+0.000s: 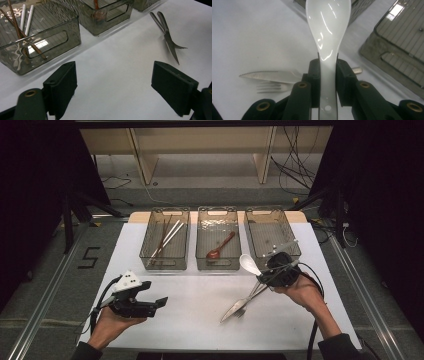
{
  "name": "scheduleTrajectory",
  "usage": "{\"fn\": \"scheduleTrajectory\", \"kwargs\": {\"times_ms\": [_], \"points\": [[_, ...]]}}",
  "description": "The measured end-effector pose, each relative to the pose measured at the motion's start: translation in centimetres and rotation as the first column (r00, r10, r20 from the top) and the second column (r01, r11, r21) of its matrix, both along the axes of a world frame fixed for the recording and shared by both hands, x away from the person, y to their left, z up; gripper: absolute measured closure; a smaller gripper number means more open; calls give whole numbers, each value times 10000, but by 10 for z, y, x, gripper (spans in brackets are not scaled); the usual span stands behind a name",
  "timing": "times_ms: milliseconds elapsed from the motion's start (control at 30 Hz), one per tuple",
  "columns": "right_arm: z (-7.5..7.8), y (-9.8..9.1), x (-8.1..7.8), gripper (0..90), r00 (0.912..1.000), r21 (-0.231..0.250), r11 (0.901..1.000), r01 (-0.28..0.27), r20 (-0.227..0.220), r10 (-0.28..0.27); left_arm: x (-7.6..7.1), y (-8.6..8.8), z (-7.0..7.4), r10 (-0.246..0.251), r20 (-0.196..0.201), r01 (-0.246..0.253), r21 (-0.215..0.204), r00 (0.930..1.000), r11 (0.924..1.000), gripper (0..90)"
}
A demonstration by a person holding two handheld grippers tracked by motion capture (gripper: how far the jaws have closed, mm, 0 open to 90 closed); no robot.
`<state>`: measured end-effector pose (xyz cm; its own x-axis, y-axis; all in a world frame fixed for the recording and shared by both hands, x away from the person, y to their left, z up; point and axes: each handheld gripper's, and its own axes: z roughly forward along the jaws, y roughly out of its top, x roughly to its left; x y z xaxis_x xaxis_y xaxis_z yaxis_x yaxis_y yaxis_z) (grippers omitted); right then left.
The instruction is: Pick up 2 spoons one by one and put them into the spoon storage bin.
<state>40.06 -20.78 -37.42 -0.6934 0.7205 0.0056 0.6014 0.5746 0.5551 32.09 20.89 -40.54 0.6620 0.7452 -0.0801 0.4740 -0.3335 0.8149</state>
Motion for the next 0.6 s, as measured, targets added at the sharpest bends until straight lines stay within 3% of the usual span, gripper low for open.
{"fn": "scheduleTrajectory", "kwargs": {"times_ms": [600], "points": [[15, 37, 52, 761, 9997, 197, 9996, 205, 158, -209, -1, 2, 1, 61, 111, -58, -231, 9999, 9997, 194]]}}
